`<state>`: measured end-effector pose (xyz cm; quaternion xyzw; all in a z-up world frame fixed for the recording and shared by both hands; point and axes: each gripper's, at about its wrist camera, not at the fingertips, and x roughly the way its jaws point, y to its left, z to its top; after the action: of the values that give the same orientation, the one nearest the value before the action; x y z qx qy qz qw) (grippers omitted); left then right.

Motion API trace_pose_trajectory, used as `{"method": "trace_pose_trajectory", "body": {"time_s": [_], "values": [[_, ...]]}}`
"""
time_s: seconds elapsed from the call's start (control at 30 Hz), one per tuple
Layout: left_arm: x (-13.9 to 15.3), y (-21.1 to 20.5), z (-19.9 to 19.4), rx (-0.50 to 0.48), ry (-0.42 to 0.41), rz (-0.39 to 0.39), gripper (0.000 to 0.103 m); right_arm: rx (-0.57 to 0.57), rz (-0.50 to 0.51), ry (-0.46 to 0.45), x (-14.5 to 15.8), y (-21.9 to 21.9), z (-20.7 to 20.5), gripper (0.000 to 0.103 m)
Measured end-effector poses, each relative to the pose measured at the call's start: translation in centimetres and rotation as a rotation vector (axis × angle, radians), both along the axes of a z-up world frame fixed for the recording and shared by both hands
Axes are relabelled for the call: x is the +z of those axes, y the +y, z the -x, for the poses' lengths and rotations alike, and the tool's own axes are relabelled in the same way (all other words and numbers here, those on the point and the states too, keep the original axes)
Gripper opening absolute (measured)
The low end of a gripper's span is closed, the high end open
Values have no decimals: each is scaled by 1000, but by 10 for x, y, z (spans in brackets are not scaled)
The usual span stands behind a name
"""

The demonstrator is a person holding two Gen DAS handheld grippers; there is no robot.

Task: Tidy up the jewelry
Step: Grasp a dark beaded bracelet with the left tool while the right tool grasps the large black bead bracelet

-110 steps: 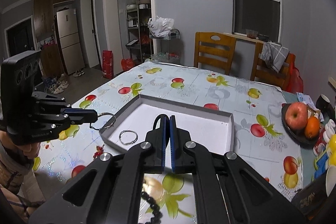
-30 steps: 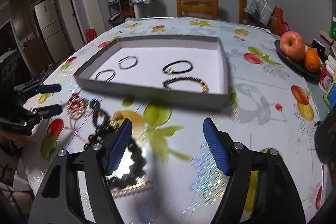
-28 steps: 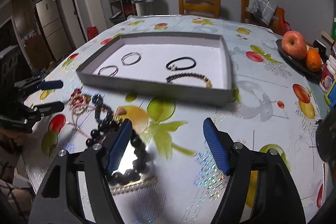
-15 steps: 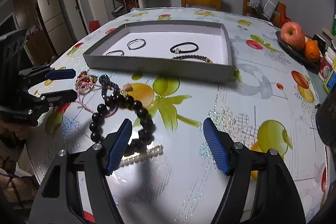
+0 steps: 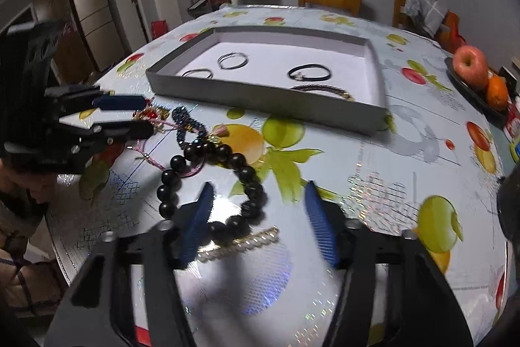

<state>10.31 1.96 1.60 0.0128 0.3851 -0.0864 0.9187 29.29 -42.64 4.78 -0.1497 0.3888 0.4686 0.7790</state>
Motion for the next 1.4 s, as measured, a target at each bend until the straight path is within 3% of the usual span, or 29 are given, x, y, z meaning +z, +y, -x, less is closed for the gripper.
{"method": "trace_pose_trajectory", "body": {"time_s": [0.13,0.37,0.6,0.87,1.4], "values": [[0,2,-12,-14,12,-14,57,35,25,1,-3,15,-1,44],[-10,-2,-32,-48,36,-38,55,56,59,14,-11,23,-1,23],[-17,-10,-42,-80,60,-54,28,53,54,19,-11,21,-2,23],[-18,-12,-37,-103,75,-52,11,40,64,9,-11,22,-3,23],[-2,-3,-26,-105,33,51,8,17,-11,34,-6,12,-6,16]]}}
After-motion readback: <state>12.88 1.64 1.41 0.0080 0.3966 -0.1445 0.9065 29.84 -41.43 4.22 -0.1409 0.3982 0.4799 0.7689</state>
